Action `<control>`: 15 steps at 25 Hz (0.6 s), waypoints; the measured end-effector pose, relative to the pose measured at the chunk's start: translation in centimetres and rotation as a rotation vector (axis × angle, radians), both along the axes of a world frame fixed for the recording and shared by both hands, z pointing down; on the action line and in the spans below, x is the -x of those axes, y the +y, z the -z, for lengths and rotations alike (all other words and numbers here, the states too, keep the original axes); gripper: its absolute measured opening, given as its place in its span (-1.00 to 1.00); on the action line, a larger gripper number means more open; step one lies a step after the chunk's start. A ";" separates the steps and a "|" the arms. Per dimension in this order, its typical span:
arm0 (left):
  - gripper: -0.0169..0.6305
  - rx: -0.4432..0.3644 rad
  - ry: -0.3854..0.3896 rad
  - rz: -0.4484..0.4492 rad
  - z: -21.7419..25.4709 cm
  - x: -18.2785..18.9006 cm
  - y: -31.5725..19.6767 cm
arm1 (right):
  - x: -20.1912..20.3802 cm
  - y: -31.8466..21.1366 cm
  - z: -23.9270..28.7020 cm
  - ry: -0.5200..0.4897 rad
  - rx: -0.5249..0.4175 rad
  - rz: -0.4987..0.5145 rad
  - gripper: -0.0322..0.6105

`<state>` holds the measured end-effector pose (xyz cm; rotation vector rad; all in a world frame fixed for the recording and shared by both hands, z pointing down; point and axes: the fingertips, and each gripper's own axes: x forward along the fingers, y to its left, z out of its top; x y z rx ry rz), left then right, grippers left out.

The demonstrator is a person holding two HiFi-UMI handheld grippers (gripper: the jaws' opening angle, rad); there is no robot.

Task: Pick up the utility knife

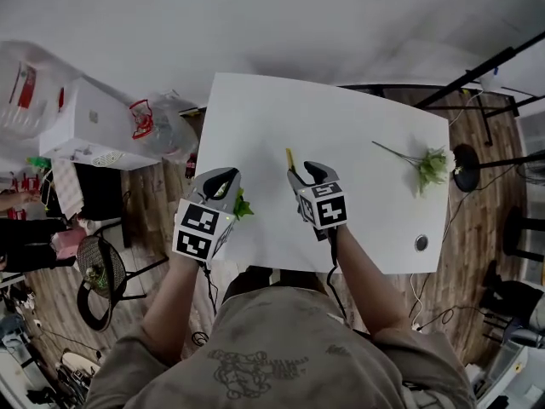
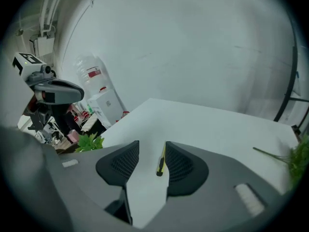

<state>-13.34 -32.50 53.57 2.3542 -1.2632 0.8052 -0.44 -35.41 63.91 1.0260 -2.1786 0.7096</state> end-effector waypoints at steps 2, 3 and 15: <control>-0.95 0.017 -0.014 0.006 -1.1 0.4 0.1 | -0.1 0.1 -1.7 0.009 0.031 -0.004 -0.29; -0.95 0.023 -0.021 0.007 -1.6 0.6 0.0 | -0.2 0.1 -2.5 0.017 0.044 -0.005 -0.29; -0.95 0.097 0.025 0.047 -4.5 2.2 1.4 | 0.4 -0.1 -9.2 0.106 0.137 -0.019 -0.42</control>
